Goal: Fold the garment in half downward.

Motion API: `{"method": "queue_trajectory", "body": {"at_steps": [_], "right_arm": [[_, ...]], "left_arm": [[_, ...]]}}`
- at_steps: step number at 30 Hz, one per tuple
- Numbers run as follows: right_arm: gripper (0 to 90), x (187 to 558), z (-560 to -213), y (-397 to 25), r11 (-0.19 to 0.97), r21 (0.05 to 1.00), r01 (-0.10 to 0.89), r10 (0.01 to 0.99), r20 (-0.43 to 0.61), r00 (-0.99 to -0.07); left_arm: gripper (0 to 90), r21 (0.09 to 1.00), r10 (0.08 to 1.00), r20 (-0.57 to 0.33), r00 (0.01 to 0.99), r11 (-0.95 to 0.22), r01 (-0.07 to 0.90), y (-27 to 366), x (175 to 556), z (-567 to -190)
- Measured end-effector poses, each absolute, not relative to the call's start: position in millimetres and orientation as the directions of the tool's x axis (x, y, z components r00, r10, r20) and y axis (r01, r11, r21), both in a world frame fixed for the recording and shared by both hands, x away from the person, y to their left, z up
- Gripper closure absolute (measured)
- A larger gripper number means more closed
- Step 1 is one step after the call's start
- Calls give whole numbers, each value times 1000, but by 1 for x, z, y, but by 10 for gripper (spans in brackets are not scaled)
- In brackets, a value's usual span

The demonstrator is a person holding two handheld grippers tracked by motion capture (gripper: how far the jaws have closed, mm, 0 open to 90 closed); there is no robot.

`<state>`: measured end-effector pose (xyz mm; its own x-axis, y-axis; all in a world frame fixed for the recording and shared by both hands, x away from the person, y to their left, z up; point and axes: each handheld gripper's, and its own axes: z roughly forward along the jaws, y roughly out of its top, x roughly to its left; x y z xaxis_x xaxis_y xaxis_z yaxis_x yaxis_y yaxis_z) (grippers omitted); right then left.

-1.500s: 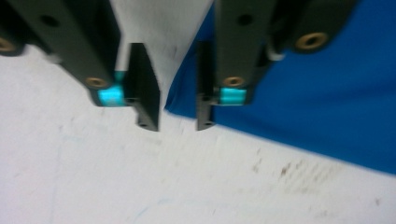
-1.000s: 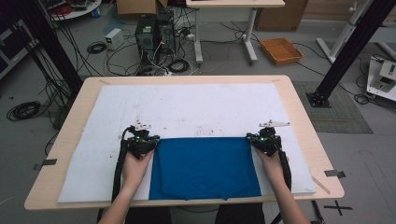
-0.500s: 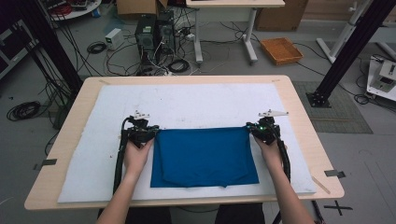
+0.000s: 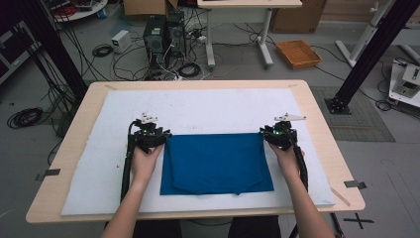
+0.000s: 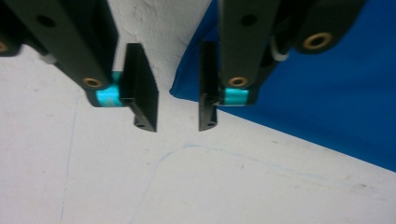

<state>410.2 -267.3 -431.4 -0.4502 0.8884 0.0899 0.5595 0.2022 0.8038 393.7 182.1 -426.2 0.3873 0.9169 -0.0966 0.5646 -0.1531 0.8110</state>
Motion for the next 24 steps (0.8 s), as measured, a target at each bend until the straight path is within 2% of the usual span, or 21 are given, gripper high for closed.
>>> {"method": "queue_trajectory", "body": {"at_steps": [4,13,24], "right_arm": [[555,399,-422,-270,188,826,532,882,96,-461],[475,359,-410,-284,162,870,466,878,88,-471],[451,324,-411,-306,140,885,444,892,82,-445]], "left_arm": [[427,829,903,-82,422,-173,531,187,377,-416],[412,845,883,-141,448,-128,519,204,320,-409],[412,786,866,-265,425,-62,616,206,266,-429]]}}
